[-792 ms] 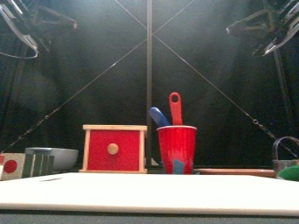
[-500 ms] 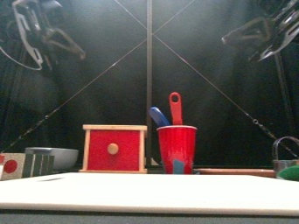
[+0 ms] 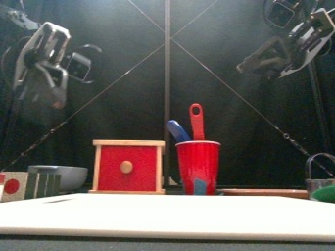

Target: Grab salmon sushi

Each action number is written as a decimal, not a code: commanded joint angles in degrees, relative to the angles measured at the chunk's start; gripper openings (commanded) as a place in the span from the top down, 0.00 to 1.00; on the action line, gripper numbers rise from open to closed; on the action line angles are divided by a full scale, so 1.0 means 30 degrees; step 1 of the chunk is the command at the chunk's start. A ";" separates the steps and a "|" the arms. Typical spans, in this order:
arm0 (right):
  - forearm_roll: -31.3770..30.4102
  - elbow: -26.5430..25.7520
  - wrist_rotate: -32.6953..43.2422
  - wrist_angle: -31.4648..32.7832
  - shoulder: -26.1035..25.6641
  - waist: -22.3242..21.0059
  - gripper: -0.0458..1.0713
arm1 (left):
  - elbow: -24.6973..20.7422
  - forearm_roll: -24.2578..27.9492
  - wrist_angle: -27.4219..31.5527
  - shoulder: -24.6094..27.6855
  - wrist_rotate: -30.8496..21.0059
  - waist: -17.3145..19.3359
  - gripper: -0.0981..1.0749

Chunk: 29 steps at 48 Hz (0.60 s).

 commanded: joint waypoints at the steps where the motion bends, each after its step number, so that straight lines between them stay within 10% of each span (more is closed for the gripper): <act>1: 0.0029 -0.0352 -0.0029 0.0029 0.0000 -0.0117 0.90 | -0.0674 0.2432 0.1494 -0.0029 -0.3428 -0.1611 0.77; 15: -0.0029 -0.0029 -0.0029 0.0557 0.0000 -0.0937 0.90 | -0.1055 0.6855 0.1260 0.1494 -1.6377 -0.8115 0.64; 29: -0.0088 0.0322 -0.0059 0.0967 0.0000 -0.1318 0.91 | -0.2051 0.5215 -0.2021 0.6445 -1.8311 -0.9082 0.24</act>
